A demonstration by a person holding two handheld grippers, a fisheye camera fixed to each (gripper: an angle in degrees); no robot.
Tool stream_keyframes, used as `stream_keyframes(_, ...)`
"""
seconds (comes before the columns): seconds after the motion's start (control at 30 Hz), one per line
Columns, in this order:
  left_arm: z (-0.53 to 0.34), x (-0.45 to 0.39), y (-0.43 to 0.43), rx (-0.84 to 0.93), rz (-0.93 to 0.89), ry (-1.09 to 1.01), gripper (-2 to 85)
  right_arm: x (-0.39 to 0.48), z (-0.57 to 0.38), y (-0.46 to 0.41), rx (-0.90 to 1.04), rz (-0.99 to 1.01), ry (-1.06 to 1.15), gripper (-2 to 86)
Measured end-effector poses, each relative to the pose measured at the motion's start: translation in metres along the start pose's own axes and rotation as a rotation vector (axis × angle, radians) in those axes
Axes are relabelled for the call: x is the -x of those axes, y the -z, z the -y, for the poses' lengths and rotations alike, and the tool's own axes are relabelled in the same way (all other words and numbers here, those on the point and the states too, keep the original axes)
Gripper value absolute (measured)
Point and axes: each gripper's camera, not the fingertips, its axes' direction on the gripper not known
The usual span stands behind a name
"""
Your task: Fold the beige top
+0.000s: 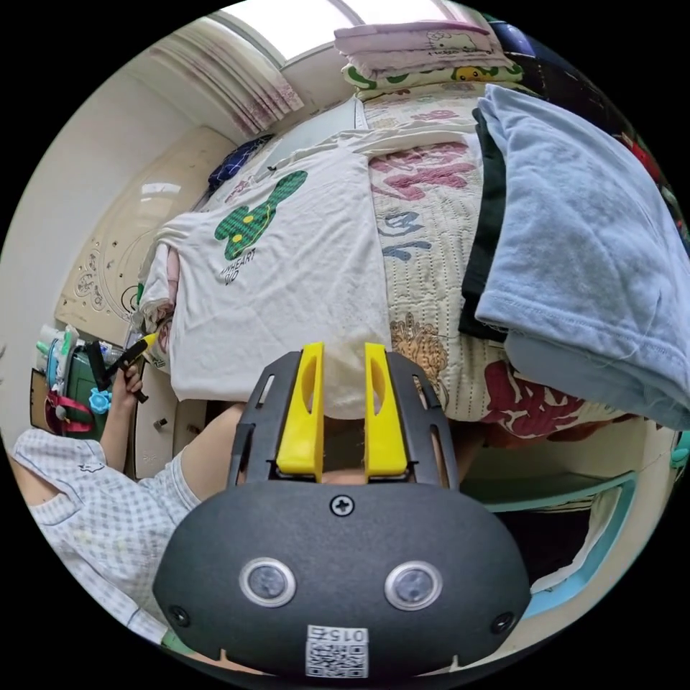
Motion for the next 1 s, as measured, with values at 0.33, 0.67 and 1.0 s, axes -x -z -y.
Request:
stream_keyframes(0.33,0.014,-0.088,-0.045,0.182,0.089,-0.225,3.9,-0.017,-0.055,-0.064,0.004,-0.020,0.011,7.4)
stream_keyframes(0.67,0.007,-0.144,-0.029,0.110,0.253,-0.331,0.8,0.000,-0.109,-0.151,0.003,-0.298,0.140,6.4)
stream_keyframes(1.0,0.019,-0.155,-0.011,0.112,0.232,-0.224,0.3,0.007,-0.166,-0.257,0.053,-0.575,0.312,0.6)
